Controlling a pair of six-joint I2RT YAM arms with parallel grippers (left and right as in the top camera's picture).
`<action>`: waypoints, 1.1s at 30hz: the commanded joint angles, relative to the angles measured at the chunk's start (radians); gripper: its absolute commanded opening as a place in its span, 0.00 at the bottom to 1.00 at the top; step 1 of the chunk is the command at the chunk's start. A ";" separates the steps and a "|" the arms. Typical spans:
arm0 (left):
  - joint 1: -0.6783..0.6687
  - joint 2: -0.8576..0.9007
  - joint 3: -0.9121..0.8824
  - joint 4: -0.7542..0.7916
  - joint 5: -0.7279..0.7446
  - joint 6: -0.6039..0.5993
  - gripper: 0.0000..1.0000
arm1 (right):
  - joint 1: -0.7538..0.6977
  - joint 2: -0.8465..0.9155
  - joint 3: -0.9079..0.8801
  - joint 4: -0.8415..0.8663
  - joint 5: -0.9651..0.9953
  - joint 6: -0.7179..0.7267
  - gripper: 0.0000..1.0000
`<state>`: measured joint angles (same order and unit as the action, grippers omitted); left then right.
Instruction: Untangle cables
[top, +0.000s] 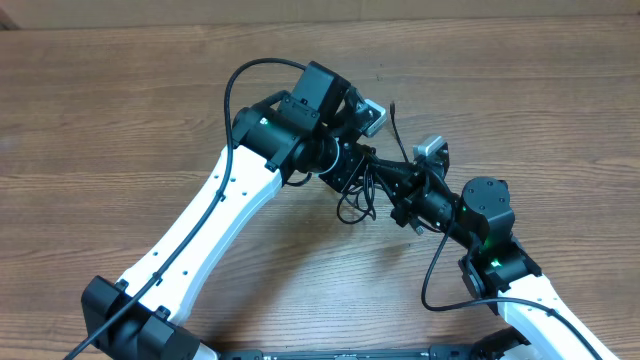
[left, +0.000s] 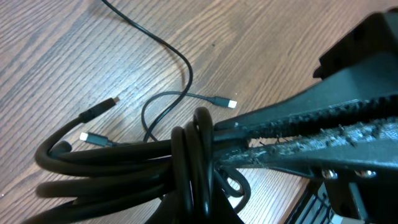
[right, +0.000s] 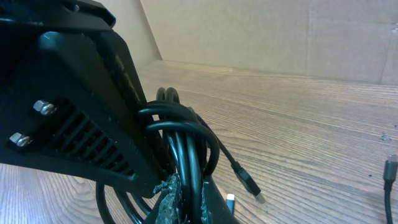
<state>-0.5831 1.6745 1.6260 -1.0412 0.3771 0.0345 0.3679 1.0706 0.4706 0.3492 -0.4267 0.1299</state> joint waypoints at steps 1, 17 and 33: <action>0.002 0.005 0.021 0.012 -0.053 -0.081 0.04 | -0.003 -0.014 0.008 -0.007 0.017 -0.004 0.04; 0.035 0.005 0.021 0.066 -0.230 -0.392 0.04 | -0.003 -0.014 0.008 -0.027 -0.069 0.084 0.04; 0.035 0.005 0.021 0.066 -0.463 -0.833 0.05 | -0.003 -0.014 0.008 -0.050 -0.084 0.113 0.04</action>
<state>-0.5560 1.6798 1.6260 -0.9810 0.0029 -0.6621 0.3664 1.0695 0.4706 0.3038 -0.4911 0.2363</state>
